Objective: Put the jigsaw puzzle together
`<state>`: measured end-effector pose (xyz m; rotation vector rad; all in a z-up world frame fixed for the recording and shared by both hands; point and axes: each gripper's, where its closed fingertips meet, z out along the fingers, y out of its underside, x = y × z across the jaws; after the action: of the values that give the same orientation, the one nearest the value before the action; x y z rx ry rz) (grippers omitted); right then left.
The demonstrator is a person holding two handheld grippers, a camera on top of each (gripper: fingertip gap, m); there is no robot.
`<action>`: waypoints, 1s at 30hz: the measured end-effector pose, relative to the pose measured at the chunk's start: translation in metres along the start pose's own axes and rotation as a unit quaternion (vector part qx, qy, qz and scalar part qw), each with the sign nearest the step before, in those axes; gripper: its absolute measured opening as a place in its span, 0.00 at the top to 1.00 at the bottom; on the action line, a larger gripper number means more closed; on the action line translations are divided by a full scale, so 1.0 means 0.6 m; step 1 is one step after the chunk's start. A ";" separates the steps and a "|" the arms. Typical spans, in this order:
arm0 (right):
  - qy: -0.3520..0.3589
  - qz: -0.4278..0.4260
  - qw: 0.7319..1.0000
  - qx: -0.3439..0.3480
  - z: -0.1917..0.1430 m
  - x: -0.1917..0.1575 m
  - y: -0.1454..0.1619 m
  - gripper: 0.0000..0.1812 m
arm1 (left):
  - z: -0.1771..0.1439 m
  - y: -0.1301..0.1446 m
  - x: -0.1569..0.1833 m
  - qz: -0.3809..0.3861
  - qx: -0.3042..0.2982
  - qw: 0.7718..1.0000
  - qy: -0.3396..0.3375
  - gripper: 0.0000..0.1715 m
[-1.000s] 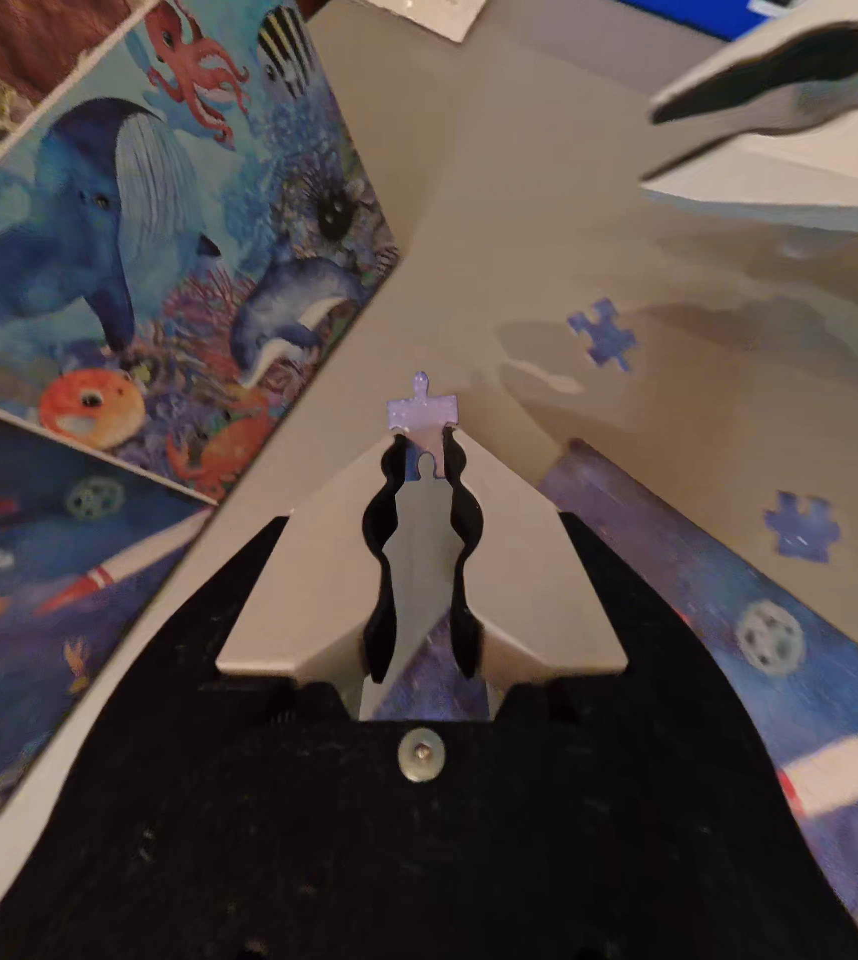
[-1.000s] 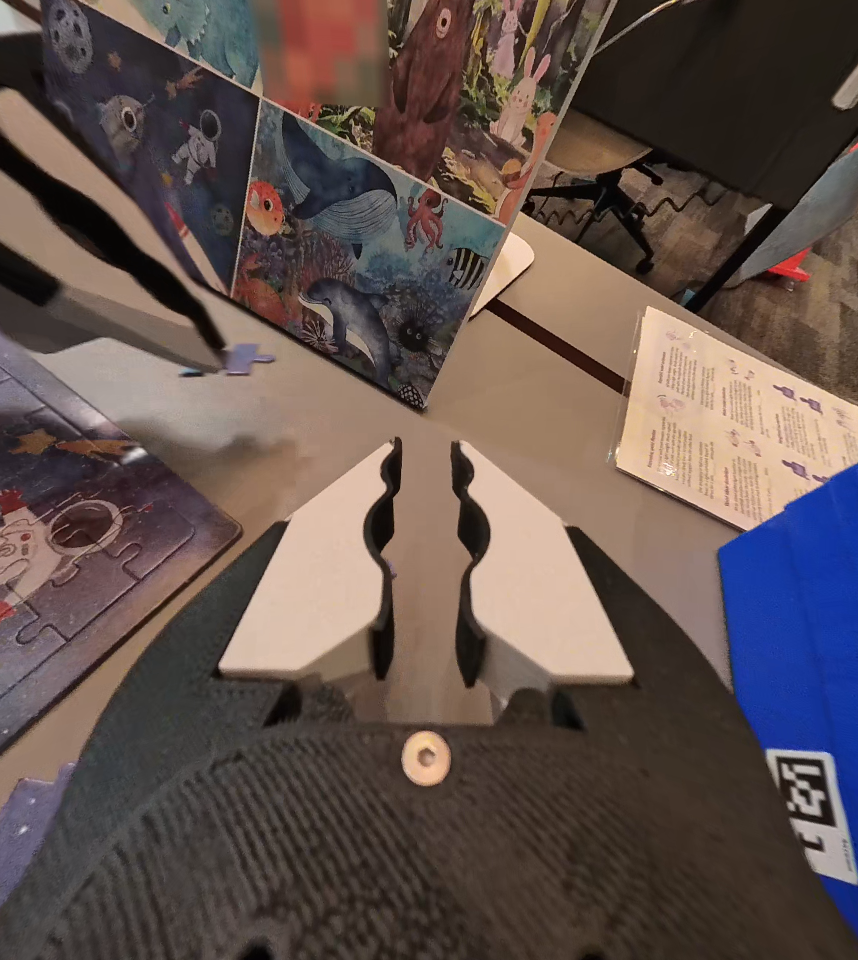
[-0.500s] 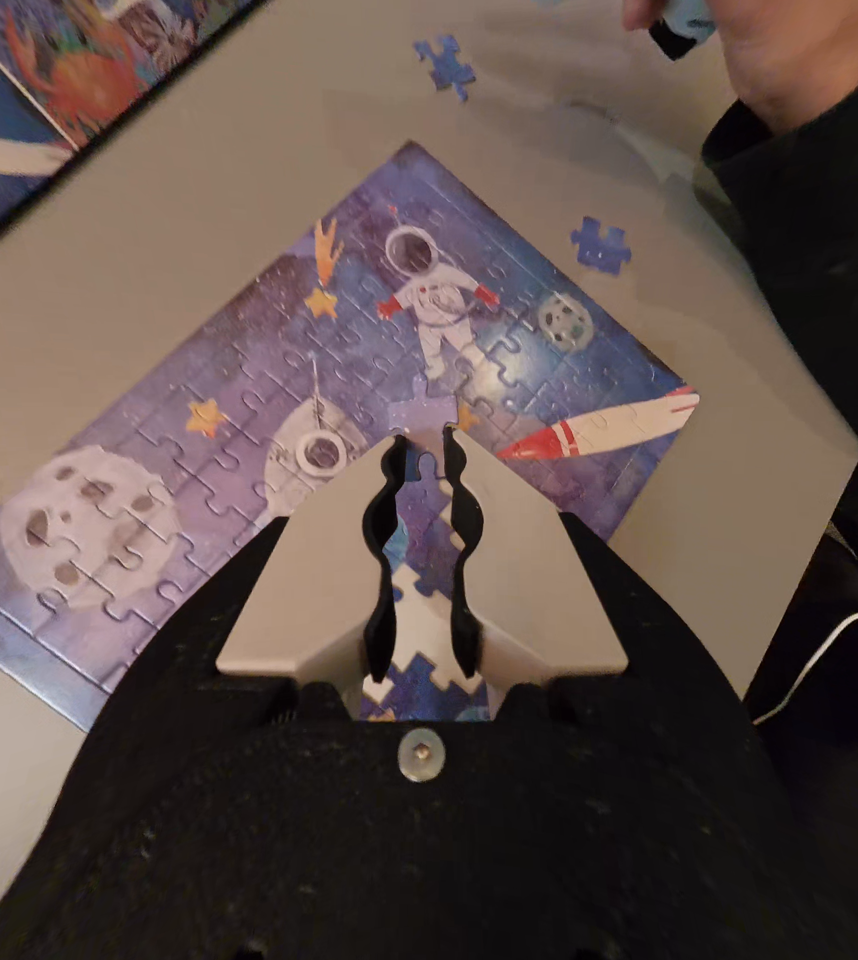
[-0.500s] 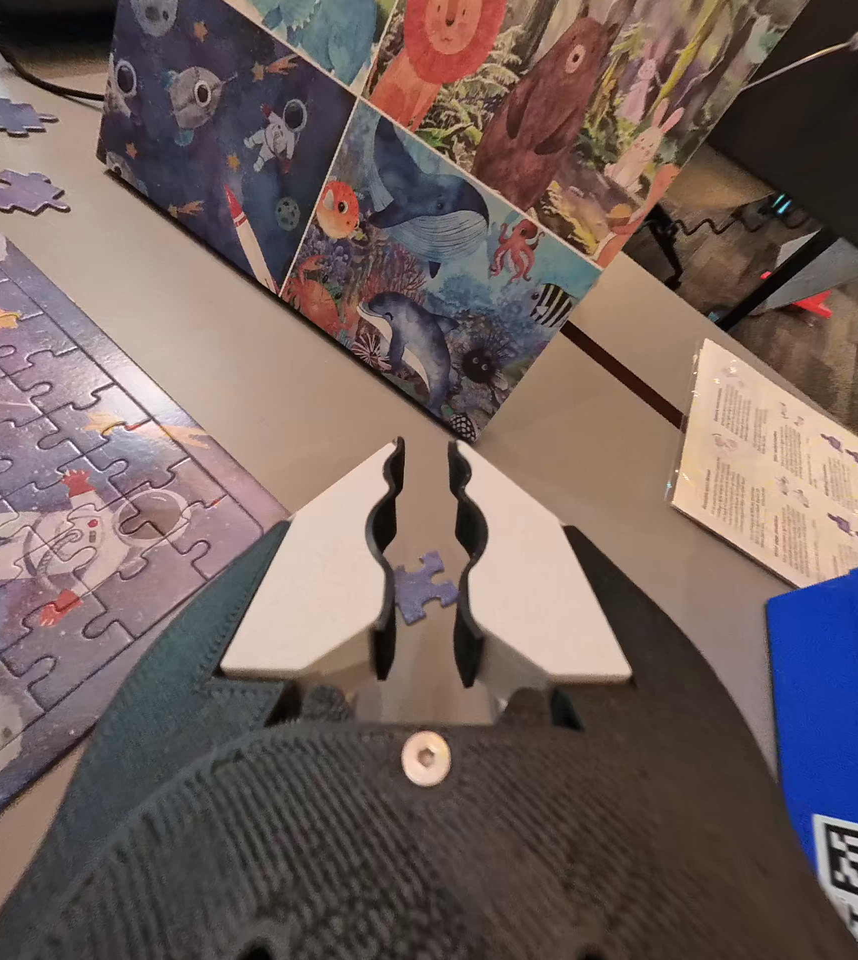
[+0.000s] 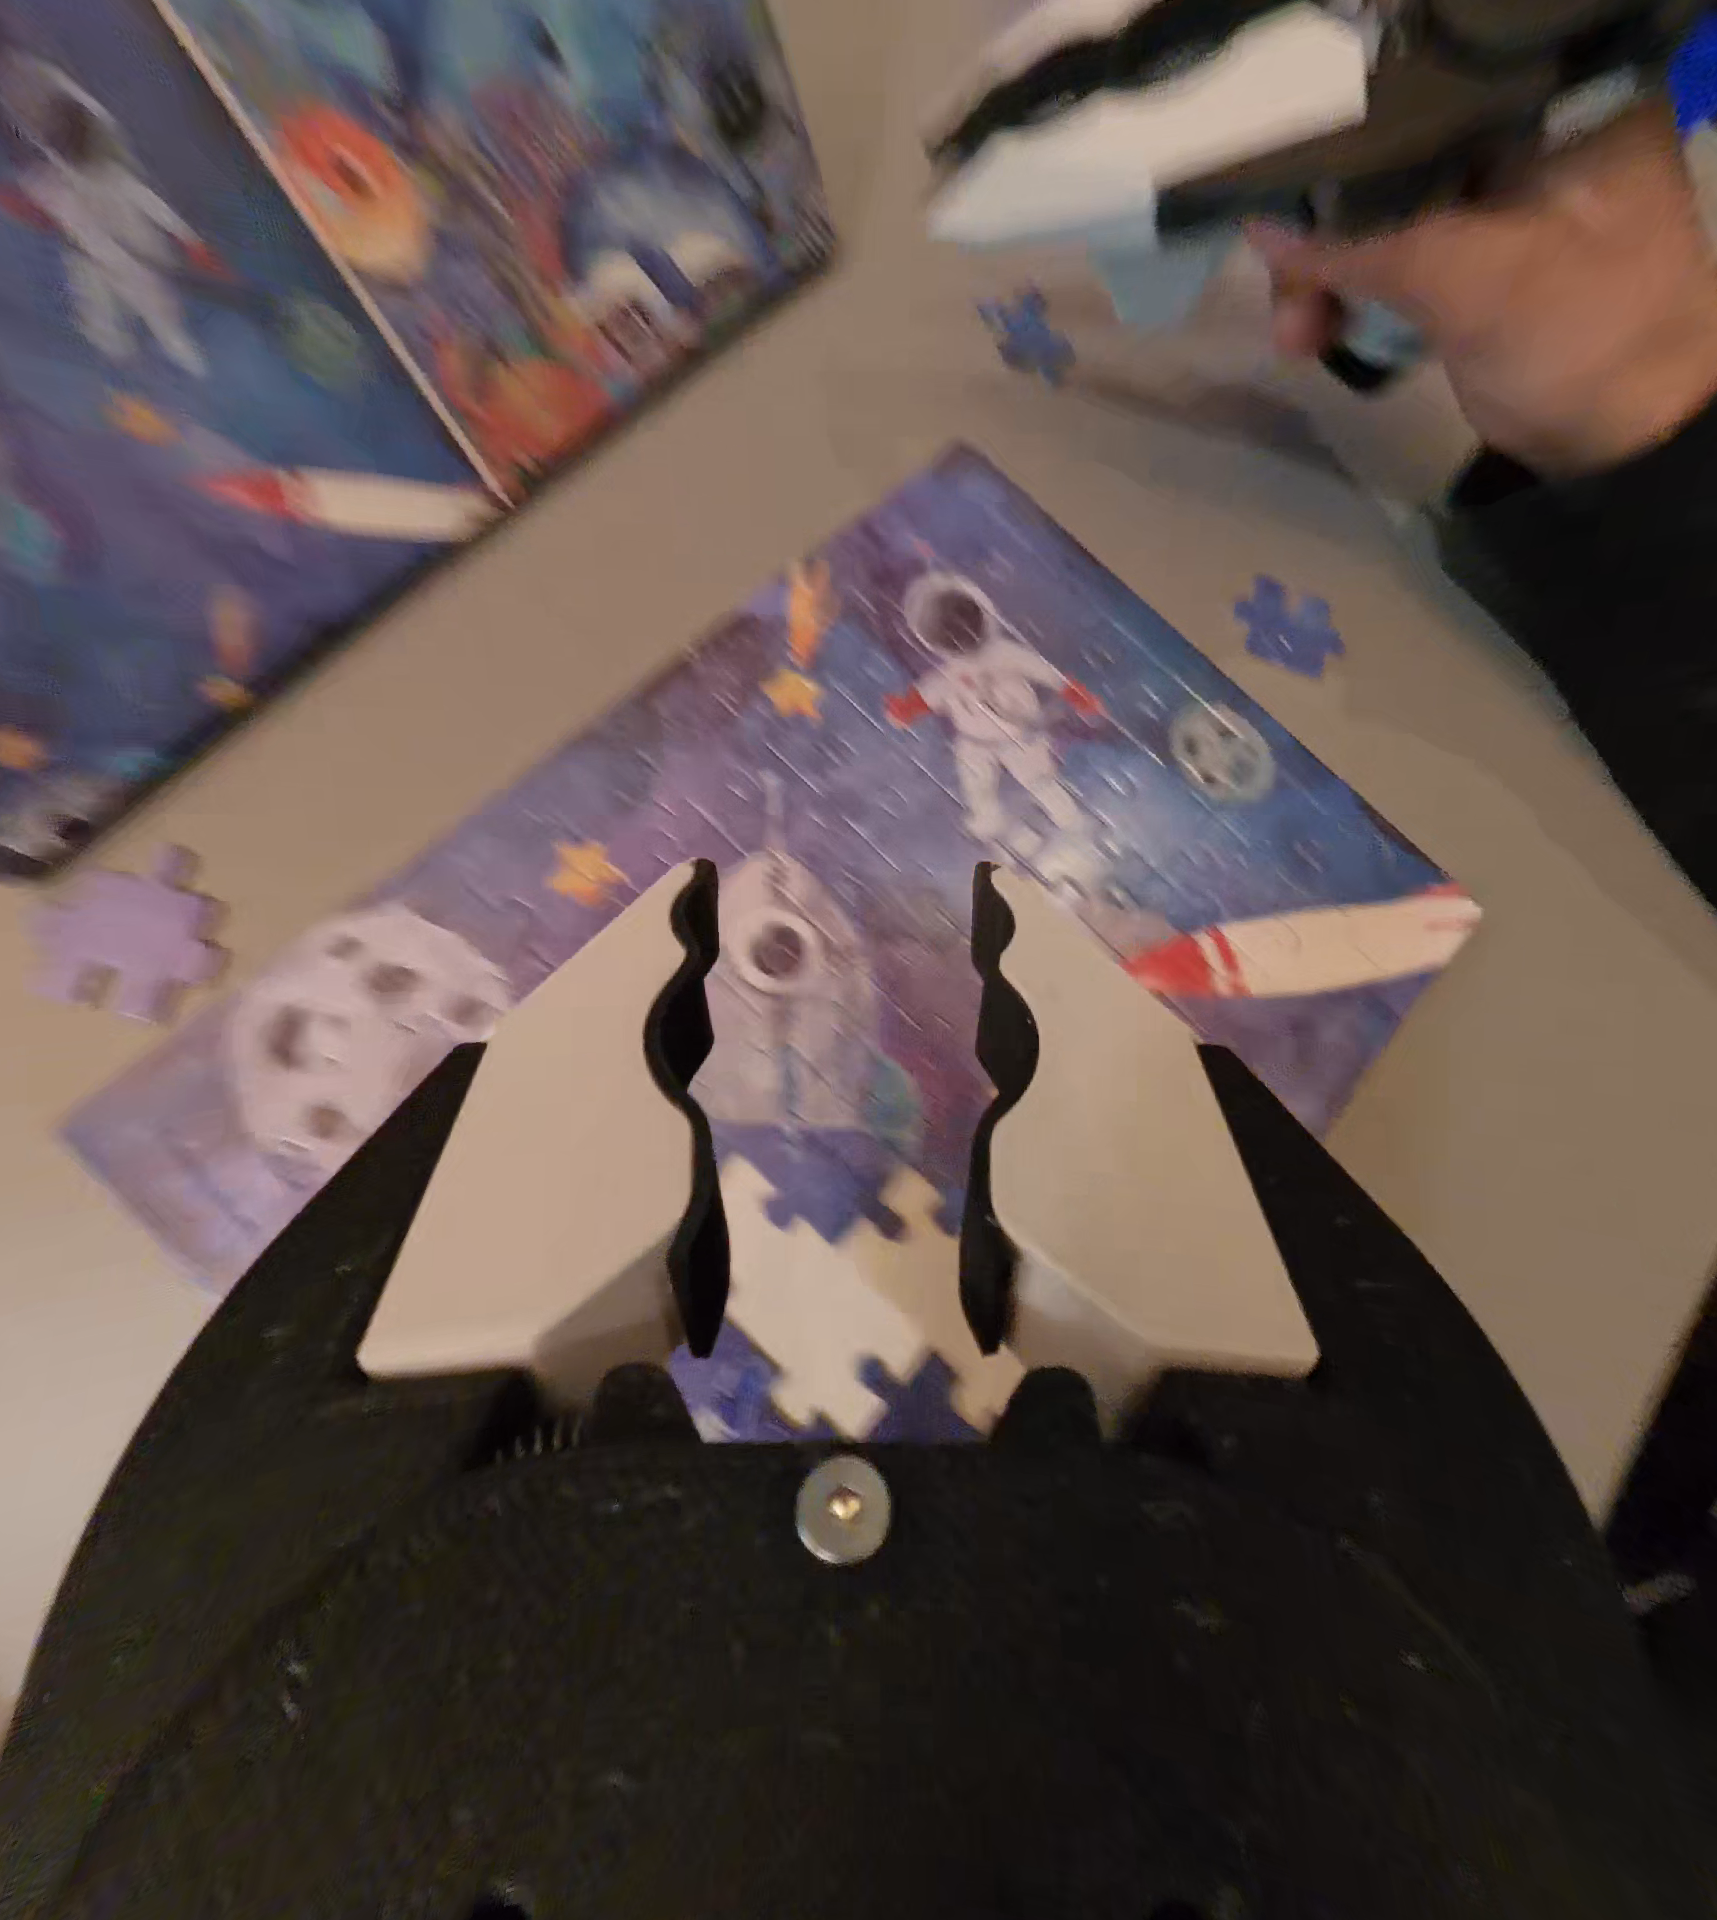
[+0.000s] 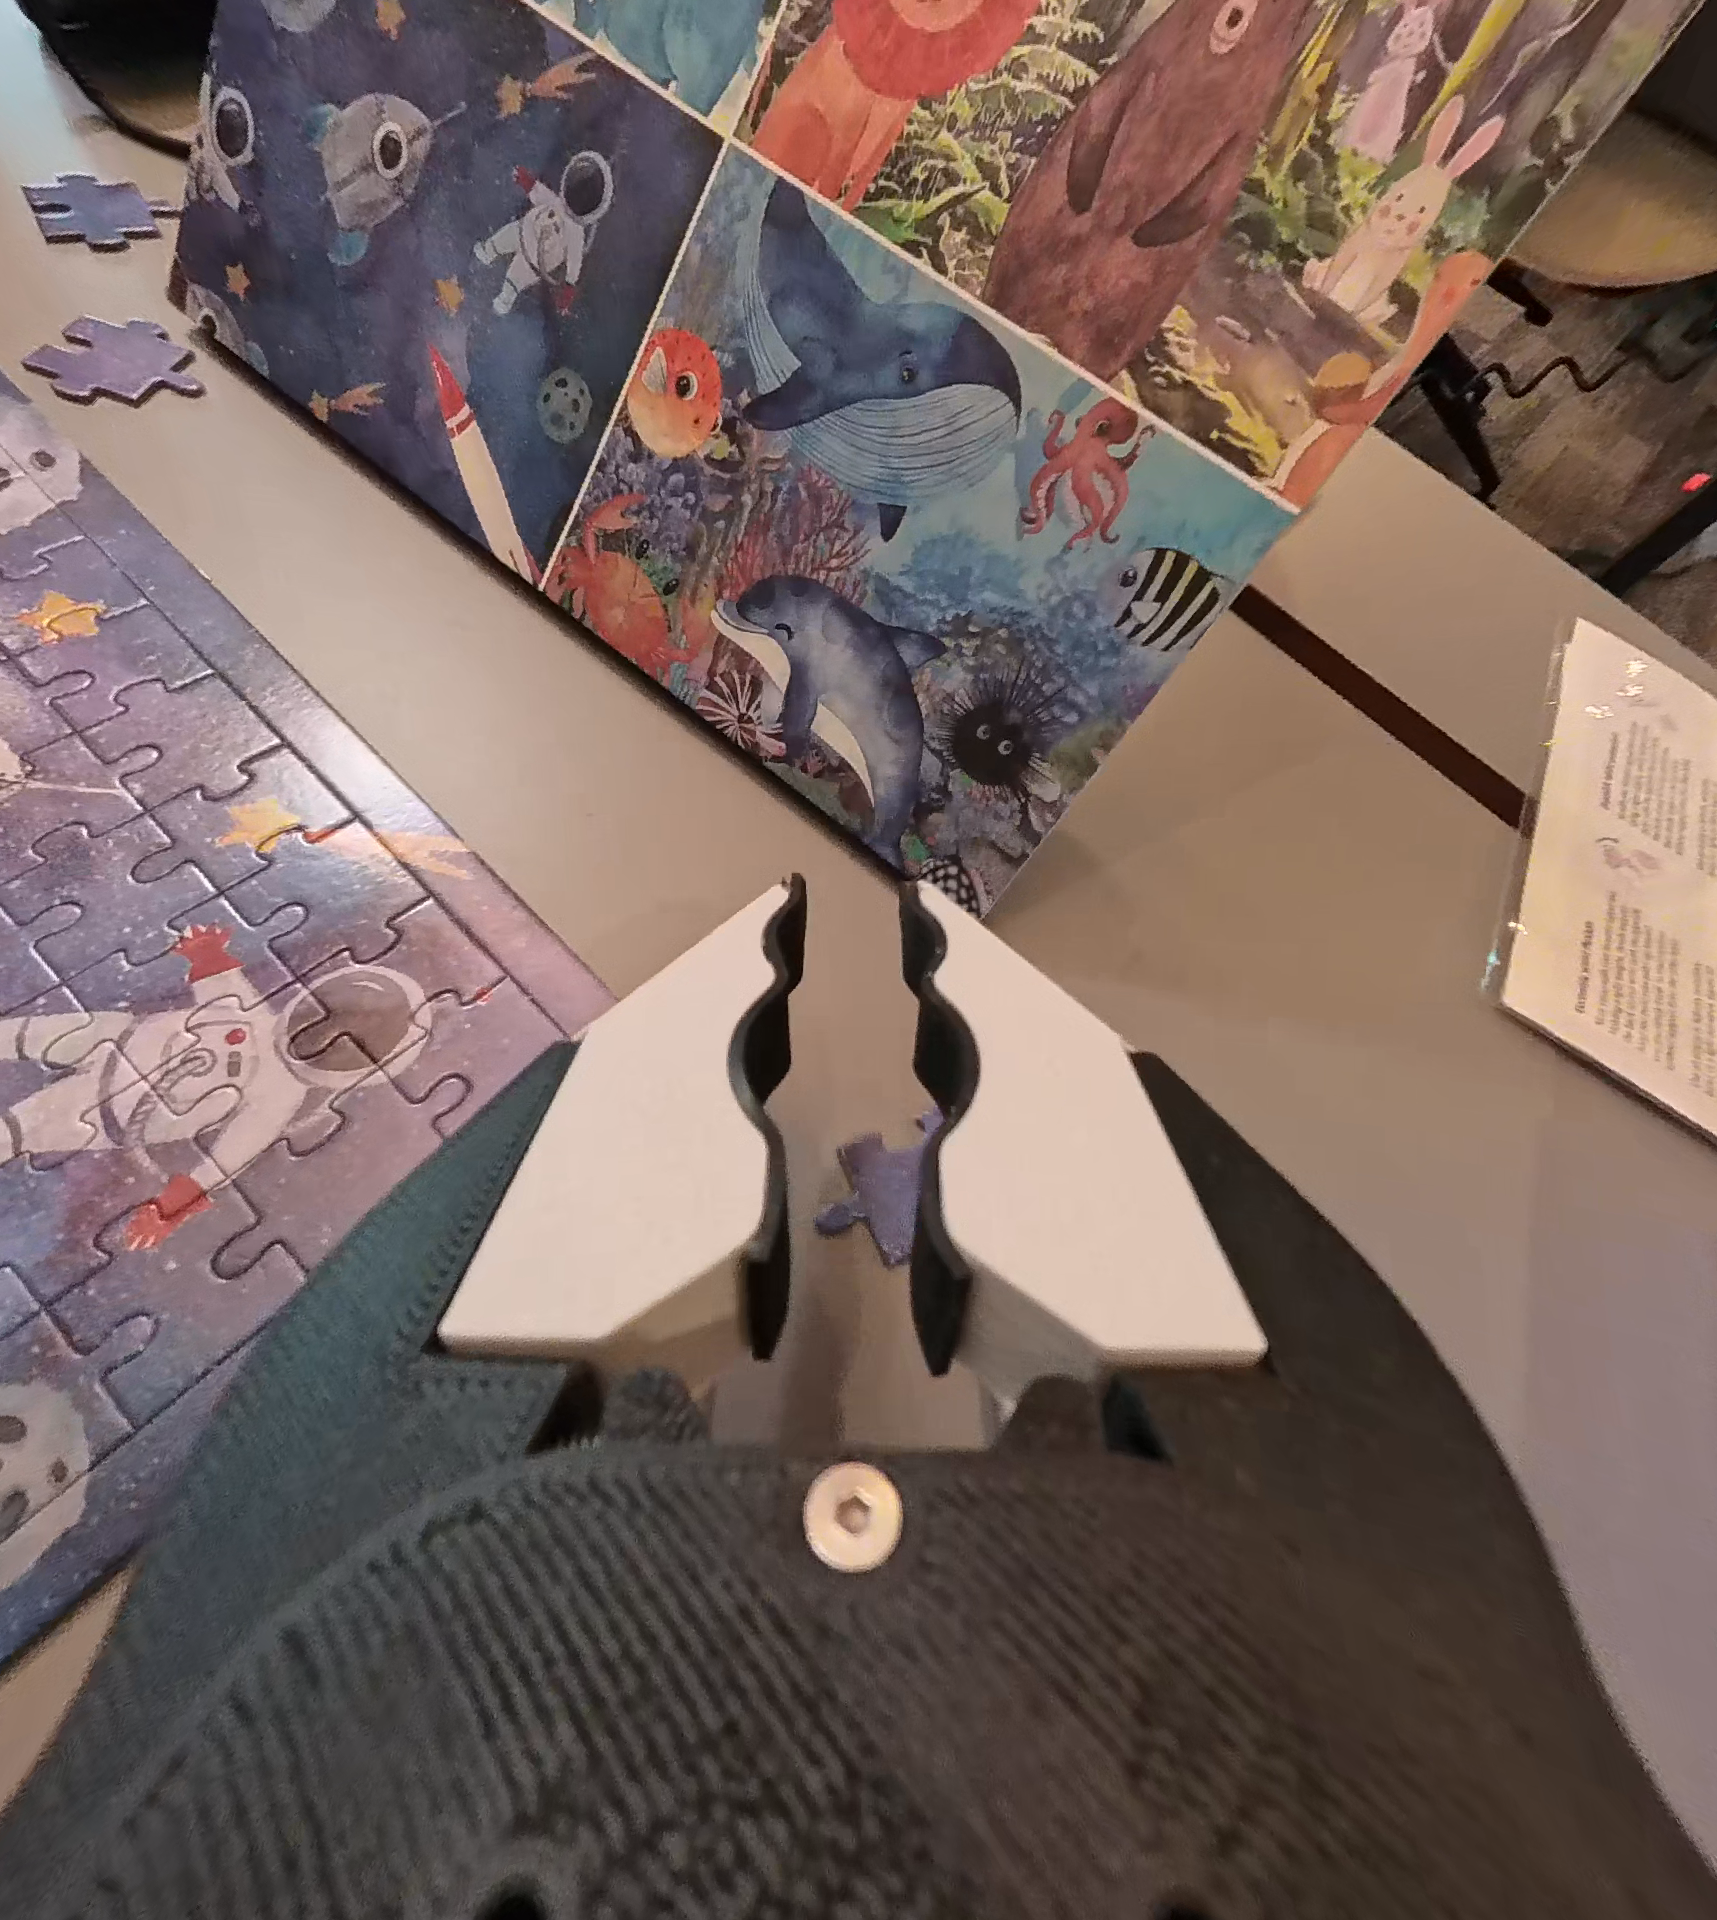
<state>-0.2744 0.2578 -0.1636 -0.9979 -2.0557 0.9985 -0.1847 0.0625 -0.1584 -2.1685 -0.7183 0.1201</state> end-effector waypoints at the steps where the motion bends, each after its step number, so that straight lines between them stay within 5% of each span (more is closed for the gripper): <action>1: 0.000 -0.001 1.000 -0.002 0.002 0.000 0.002 0.91 | 0.000 -0.021 -0.025 0.004 0.018 1.000 -0.014 0.73; 5: -0.005 -0.005 1.000 -0.009 0.008 -0.006 0.006 0.91 | 0.052 -0.080 -0.098 0.035 0.023 0.999 -0.013 0.86; 8: -0.001 -0.014 1.000 -0.017 0.010 -0.006 0.012 0.90 | 0.119 -0.050 -0.145 0.052 -0.105 0.991 -0.065 0.99; 10: 0.009 -0.020 0.999 -0.025 0.010 0.000 0.017 0.90 | 0.146 -0.044 -0.151 0.091 -0.135 0.981 -0.100 1.00; 23: 0.009 -0.045 0.998 -0.045 0.016 -0.001 0.028 0.90 | 0.200 -0.115 -0.269 0.057 -0.096 0.974 -0.195 1.00; 30: 0.009 -0.042 0.998 -0.047 0.015 0.001 0.030 0.90 | 0.188 -0.117 -0.227 0.067 -0.077 0.982 -0.157 1.00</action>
<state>-0.2753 0.2628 -0.1828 -0.9551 -2.1288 0.8529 -0.3660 0.1018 -0.2007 -2.3748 -0.7775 0.5010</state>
